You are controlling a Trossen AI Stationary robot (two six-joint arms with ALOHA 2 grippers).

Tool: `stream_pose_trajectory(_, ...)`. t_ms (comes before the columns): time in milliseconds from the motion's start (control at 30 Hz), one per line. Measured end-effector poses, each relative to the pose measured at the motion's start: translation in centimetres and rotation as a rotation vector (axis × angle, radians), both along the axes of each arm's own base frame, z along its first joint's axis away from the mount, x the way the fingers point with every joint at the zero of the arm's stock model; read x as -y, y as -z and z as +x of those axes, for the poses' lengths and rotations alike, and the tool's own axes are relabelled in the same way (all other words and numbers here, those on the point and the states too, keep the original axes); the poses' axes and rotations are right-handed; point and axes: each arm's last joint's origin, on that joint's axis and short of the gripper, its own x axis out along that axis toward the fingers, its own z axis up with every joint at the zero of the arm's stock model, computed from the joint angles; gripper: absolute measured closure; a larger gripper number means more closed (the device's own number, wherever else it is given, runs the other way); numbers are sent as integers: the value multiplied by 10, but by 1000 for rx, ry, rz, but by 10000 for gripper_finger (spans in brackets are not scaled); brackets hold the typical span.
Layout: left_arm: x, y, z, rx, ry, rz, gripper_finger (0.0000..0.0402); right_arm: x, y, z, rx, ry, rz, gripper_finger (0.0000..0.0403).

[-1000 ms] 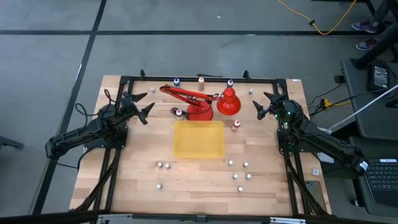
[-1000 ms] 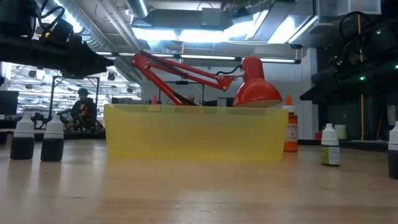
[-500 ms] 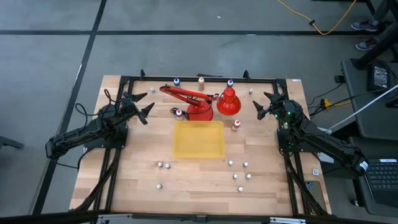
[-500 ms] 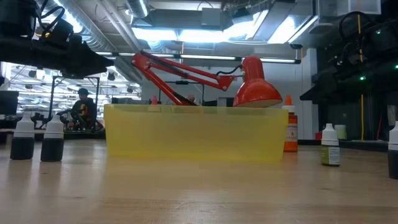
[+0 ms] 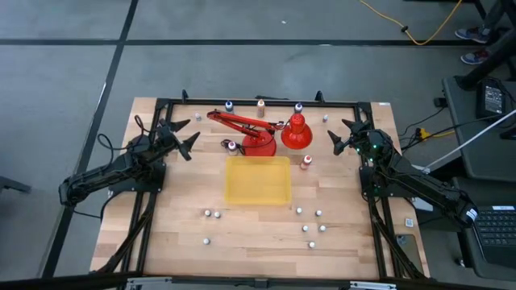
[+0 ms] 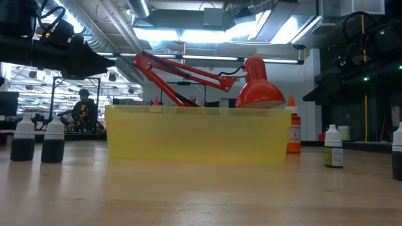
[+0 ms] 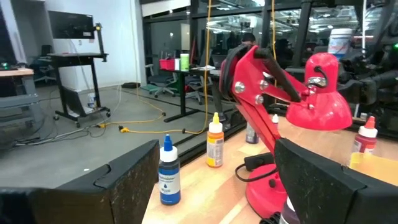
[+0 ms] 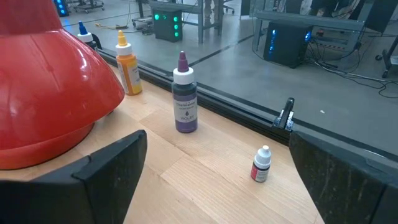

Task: Pick & Place food coloring
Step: Put the small black food bottle into the yellow bin

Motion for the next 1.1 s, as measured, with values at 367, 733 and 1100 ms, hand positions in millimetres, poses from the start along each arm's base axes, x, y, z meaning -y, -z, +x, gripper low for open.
stream_pose_trajectory(367, 1, 0, 1, 174, 51, -205, 90, 0, 0, 0, 0, 0, 0, 10)
stream_pose_trajectory(733, 1, 0, 1, 322, 63, -380, 90, 0, 0, 0, 12, 3, 10, 10)
stream_pose_trajectory(1100, 1, 0, 1, 363, 66, -428, 90, 0, 0, 0, 202, 56, 170, 10)
